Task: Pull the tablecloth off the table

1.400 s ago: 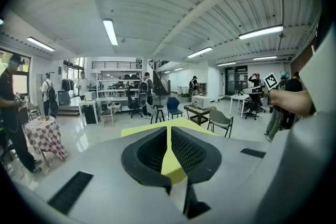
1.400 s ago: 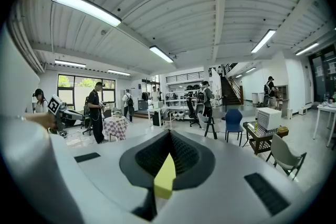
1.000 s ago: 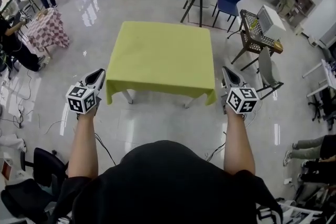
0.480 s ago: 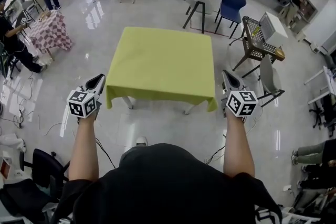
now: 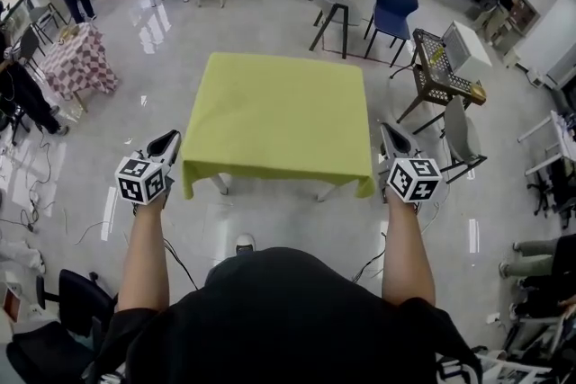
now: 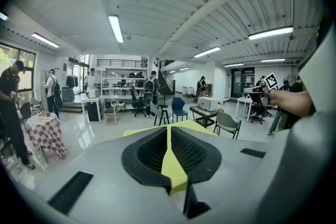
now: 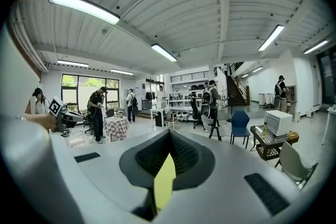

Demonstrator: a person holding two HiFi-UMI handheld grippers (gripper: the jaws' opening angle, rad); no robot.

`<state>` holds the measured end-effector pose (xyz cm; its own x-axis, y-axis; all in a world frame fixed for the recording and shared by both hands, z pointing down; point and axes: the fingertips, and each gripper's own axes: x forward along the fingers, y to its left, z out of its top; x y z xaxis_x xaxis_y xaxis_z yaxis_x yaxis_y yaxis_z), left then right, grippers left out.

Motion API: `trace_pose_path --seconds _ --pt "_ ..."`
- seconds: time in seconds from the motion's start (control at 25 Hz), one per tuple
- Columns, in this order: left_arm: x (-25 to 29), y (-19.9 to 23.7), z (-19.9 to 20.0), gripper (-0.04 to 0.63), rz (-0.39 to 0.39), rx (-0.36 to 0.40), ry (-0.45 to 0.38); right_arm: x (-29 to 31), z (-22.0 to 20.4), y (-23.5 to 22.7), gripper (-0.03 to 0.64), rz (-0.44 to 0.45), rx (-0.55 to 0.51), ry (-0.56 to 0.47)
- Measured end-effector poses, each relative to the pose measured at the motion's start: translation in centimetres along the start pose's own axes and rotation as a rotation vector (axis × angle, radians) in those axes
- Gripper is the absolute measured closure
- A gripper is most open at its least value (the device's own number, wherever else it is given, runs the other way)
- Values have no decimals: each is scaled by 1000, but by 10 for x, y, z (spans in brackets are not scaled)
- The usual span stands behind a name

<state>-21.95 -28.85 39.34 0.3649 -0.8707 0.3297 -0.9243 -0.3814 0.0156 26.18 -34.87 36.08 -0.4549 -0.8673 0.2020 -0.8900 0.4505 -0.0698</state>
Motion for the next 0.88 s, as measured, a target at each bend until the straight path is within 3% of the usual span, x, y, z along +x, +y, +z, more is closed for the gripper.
trace_pose_path --seconds 0.88 --pt "93 160 31 554 -121 40 3 118 19 47 603 -113 29 5"
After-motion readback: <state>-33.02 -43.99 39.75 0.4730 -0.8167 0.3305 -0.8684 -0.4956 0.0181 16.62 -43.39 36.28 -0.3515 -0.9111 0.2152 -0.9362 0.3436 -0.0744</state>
